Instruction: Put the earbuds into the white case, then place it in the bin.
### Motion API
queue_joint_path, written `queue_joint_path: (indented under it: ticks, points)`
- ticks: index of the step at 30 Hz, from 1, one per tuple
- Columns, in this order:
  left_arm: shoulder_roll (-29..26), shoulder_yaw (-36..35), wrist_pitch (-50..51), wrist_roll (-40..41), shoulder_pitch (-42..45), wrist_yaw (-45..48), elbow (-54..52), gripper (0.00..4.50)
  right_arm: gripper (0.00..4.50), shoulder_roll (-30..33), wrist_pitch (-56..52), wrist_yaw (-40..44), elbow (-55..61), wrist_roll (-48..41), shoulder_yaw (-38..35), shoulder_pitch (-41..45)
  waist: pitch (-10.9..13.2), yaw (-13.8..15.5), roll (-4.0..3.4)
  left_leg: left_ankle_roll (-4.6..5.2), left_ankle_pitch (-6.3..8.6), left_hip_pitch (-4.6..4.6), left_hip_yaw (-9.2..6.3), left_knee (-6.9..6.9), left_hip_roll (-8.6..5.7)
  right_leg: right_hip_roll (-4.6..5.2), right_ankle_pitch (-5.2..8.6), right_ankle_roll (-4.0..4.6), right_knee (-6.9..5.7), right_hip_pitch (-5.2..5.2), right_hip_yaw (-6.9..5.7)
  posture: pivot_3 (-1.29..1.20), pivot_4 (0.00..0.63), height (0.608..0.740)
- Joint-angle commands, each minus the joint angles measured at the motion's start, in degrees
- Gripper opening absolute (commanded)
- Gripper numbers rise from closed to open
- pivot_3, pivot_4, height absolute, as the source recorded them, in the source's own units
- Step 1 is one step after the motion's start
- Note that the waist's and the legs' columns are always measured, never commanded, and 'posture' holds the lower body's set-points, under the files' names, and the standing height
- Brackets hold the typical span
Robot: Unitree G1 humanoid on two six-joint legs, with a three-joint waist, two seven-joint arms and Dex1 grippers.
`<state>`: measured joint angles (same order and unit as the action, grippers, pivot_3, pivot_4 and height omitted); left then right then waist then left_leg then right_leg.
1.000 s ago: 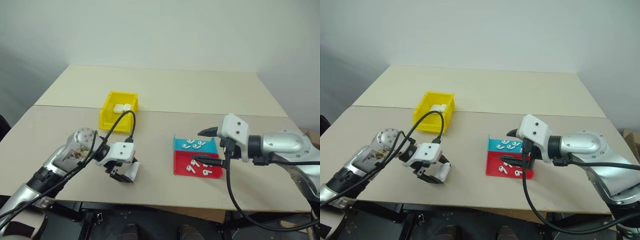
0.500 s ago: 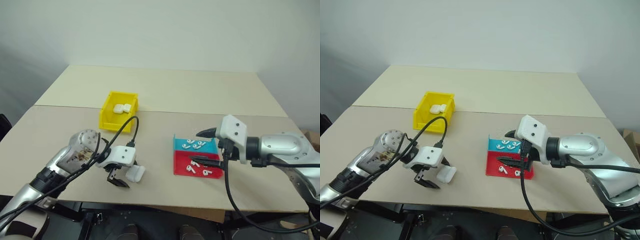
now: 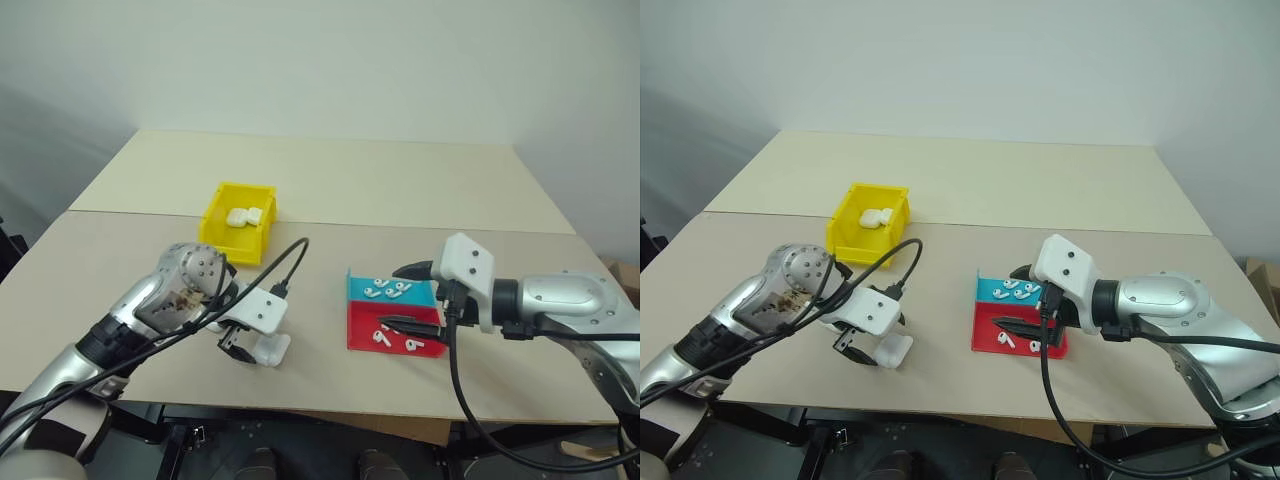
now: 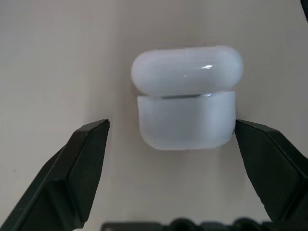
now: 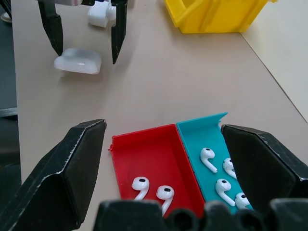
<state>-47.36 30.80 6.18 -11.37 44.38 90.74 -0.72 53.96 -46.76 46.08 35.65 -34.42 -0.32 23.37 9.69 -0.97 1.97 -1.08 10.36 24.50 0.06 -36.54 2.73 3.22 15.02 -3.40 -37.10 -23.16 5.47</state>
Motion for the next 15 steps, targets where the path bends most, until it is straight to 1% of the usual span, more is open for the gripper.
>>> queue_joint_path:
  ticks: [1, 3, 8, 15]
  points:
    - [0.5, 0.8, -0.1, -2.2, 1.3, 0.2, -1.9, 4.46, 4.5, 0.2, -0.5, -0.6, 1.9, -0.5, -2.0, 0.1, 0.0, 0.0, 0.0, 0.01, 0.0, 0.0, 0.0, -0.01, 0.0, 0.0, 0.0, 0.0, -0.01, 0.0, 0.0, 0.0, 0.15, 0.74]
    - [1.0, 1.5, 0.5, -3.7, 1.5, 0.5, -2.6, 4.46, 4.5, 0.1, -0.7, -0.8, 2.1, -0.7, -2.0, 0.0, 0.0, 0.1, 0.0, 0.02, 0.01, 0.0, 0.0, -0.03, 0.0, -0.01, 0.0, 0.0, -0.02, 0.0, 0.0, 0.0, 0.15, 0.74]
    - [1.7, 3.0, 6.2, -7.4, 1.7, 1.7, -4.6, 4.46, 4.5, 0.3, -0.9, -1.2, 2.7, -0.9, -2.3, -0.6, 0.0, 0.1, 0.0, 0.09, 0.05, 0.03, -0.01, -0.08, 0.0, -0.01, 0.01, -0.01, -0.01, 0.01, 0.0, 0.0, 0.15, 0.74]
    - [0.7, 5.8, 10.8, -7.0, 2.0, 1.8, -7.7, 4.46, 4.5, 0.2, -1.1, -1.5, 3.0, -1.1, -2.3, -0.9, 0.0, 0.1, 0.0, 0.12, 0.07, 0.03, -0.02, -0.13, 0.0, -0.01, 0.01, -0.01, -0.03, 0.03, 0.0, 0.0, 0.15, 0.74]
